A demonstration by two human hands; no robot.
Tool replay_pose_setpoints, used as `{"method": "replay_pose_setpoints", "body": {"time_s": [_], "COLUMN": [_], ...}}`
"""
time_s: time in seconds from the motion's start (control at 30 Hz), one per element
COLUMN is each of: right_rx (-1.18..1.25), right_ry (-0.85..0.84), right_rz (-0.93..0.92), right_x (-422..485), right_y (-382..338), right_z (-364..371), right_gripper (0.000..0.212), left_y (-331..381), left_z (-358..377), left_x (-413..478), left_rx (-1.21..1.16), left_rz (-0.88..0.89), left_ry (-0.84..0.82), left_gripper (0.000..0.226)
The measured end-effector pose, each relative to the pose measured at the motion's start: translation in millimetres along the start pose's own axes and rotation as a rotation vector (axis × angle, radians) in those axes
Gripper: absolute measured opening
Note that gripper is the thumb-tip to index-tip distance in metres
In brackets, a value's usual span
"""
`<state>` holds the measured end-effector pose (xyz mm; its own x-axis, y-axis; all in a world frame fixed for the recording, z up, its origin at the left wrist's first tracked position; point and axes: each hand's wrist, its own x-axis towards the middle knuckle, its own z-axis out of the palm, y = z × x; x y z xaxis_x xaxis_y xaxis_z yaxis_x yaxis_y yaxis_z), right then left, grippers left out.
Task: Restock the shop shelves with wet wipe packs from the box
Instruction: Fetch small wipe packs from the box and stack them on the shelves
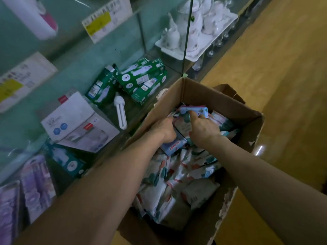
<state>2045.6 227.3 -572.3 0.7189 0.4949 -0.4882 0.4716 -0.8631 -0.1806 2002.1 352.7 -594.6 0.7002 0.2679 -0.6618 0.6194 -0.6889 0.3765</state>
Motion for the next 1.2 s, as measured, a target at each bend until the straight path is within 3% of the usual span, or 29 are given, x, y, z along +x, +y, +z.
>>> {"method": "replay_pose_setpoints", "body": {"time_s": [0.13,0.23,0.37,0.47,0.6,0.77,1.03,1.2], "right_rx": [-0.002,0.051,0.096,0.125,0.192,0.058,0.009,0.143], "right_ry": [0.029,0.011,-0.089,-0.166,-0.048,-0.014,0.058,0.156], "right_rz": [0.029,0.037,0.005,-0.029,-0.004,0.049,-0.016,-0.002], "right_x": [10,14,11,11,19,21,12,-5], "right_y": [6,8,8,14,19,12,6,14], "right_z": [8,9,17,15,5,13,26,5], "right_gripper": [0.068,0.059,0.051,0.043,0.042,0.045,0.061,0.037], "left_y": [-3,-3,-2,-4,0,2,-5,1], "left_z": [10,13,9,9,9,9,14,-6], "left_x": [12,14,14,18,18,18,8,-9], "left_rx": [0.041,0.073,0.122,0.157,0.174,0.166,0.240,0.291], "left_rz": [-0.036,-0.061,-0.077,-0.085,-0.107,-0.130,-0.124,-0.116], "left_ry": [-0.027,-0.048,-0.045,-0.033,-0.038,-0.006,0.035,0.046], "left_gripper": [0.057,0.073,0.075,0.071,0.072,0.067,0.033,0.030]}}
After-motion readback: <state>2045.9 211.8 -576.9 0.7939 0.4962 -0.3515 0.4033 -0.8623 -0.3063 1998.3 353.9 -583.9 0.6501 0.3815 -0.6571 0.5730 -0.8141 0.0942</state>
